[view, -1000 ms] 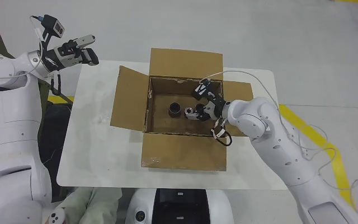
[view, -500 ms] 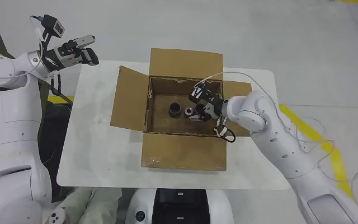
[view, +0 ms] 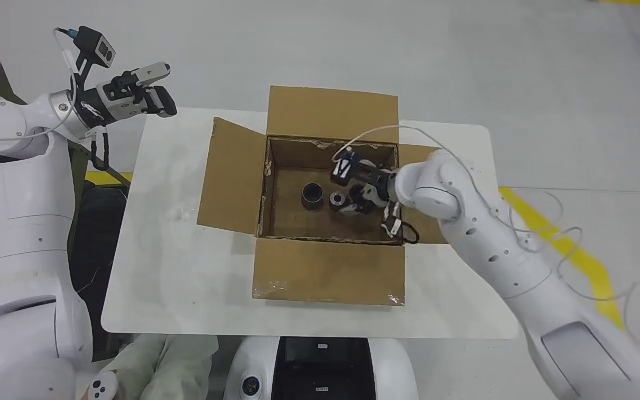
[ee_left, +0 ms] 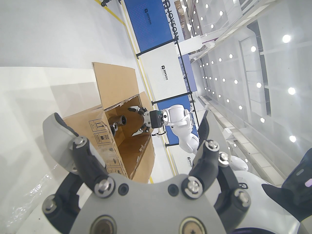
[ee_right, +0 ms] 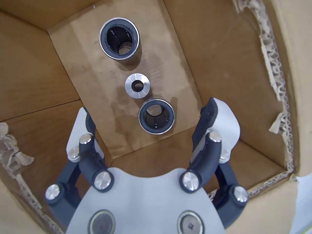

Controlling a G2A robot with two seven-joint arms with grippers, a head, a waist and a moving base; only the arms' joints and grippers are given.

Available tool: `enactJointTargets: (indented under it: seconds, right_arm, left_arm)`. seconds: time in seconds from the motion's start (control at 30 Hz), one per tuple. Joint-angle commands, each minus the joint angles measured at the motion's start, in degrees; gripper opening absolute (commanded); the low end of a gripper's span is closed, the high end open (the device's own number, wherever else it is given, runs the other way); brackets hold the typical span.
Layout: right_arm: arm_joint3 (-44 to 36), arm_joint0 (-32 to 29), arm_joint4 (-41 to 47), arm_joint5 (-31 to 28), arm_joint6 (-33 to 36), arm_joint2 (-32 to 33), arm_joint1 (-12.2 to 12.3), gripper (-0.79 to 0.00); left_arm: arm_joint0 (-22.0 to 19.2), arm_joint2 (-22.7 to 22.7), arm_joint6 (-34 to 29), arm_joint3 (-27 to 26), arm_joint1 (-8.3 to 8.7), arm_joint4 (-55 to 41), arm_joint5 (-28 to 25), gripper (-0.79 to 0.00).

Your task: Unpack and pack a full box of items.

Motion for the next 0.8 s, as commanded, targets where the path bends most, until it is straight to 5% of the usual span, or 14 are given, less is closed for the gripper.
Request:
enactJointTargets:
  seconds: [0.0,0.2,0.4,0.77]
  right_arm:
    - [0.9,0.5,-0.5,-0.4,0.1,-0.5,-0.2,-0.025]
    - [3.4,2.2,-1.6,-1.4,0.8,-1.9,-0.7,-0.052]
    - [5.3,3.8,-2.3,-2.3,1.7,-3.5,-1.4,-0.172]
    - [9.6,6.7,-2.7,-3.2,3.2,-7.2,-3.1,-0.188]
  left_arm:
    - [0.0,0.0,0.0,0.0,0.00,0.0,0.0,0.000]
    - [0.0,0.0,0.0,0.0,0.00,0.0,0.0,0.000]
    - [0.0,0.0,0.0,0.0,0.00,0.0,0.0,0.000]
    - [0.0,0.0,0.0,0.0,0.00,0.0,0.0,0.000]
